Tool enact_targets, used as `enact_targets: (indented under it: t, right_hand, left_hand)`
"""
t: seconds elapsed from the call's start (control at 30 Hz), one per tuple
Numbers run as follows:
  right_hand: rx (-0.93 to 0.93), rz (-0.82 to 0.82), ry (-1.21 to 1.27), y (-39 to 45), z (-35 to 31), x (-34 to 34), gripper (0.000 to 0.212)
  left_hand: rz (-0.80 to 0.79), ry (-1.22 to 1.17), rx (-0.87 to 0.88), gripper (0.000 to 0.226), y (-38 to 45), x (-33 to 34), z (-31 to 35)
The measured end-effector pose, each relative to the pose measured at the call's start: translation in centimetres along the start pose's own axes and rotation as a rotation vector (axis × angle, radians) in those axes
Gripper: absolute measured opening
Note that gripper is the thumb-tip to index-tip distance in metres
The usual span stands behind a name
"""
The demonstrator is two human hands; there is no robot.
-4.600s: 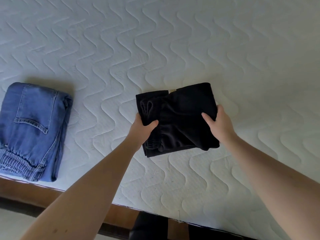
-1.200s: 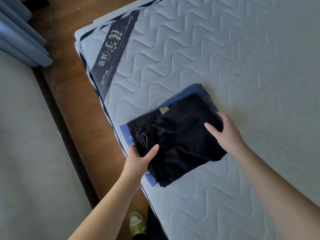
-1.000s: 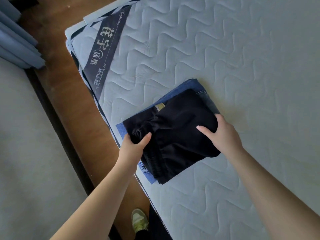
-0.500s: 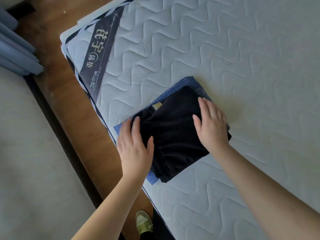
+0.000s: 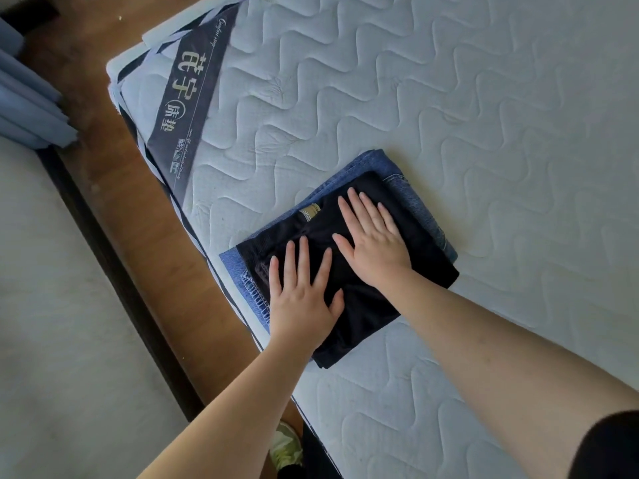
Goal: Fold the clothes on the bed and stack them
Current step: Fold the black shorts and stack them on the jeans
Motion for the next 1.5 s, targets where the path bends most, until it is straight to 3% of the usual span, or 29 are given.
enact_targets:
  t: [0.27,0.43,0.57,0.77,0.87,1.0,1.1,1.27,1.5]
  right_hand:
    - [0.049,-0.004,-0.050,-3.1,4.7,-1.1,0.064]
    - [0.111,-0.105,0.072,-4.2,2.2,-1.4,0.065]
    - [0.084,-0.012,0.108,-7.9,0.7,-7.5,0.070]
    - [-0.015,0.112,0.111,-14.5,-4.0,-18.9,0.052]
    - [0.039,0.100,0.132,-16.1,-7.2,-23.1,0.050]
    - [-0.026,0.093,0.138,-17.9,-13.5,-28.2,0.051]
    - [-0.102,0.115,0.178,-19.4,-18.0,-31.9,0.053]
    - [-0.234,0.175,0.146,-19.7,-23.3,-35.7,0.057]
    - [-0.419,0.139,0.058,-16.6,-28.2,-37.8,0.058]
  left_hand:
    - [-0.060,0.073,0.023,0.075,1.3,1.4,0.3]
    - [-0.230,0.146,0.034,0.075,0.6,2.2,0.4]
    - [-0.356,0.157,0.155,0.066,1.8,-0.8,-1.5]
    - [-0.083,-0.025,0.065,0.052,-2.4,-16.0,-7.0]
    - [-0.048,0.003,0.100,0.057,-6.4,-21.8,-9.7]
    - [-0.069,-0.061,0.084,0.062,-14.3,-27.9,-13.5]
    - [-0.076,-0.131,-0.050,0.067,-20.0,-31.7,-17.0]
    - [-0.003,-0.007,-0.119,0.067,-26.4,-35.1,-21.0]
    - [0.144,0.011,-0.231,0.067,-28.3,-38.0,-23.6]
Point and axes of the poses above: each hand's wrist, its own y-axis towards the middle knuckle, its own x-axis out of the palm, z = x × y, the point moved 10 cm from there along y, towards the middle knuckle, and after that the axes turned 12 degrees about -x, right-handed, at the moved point
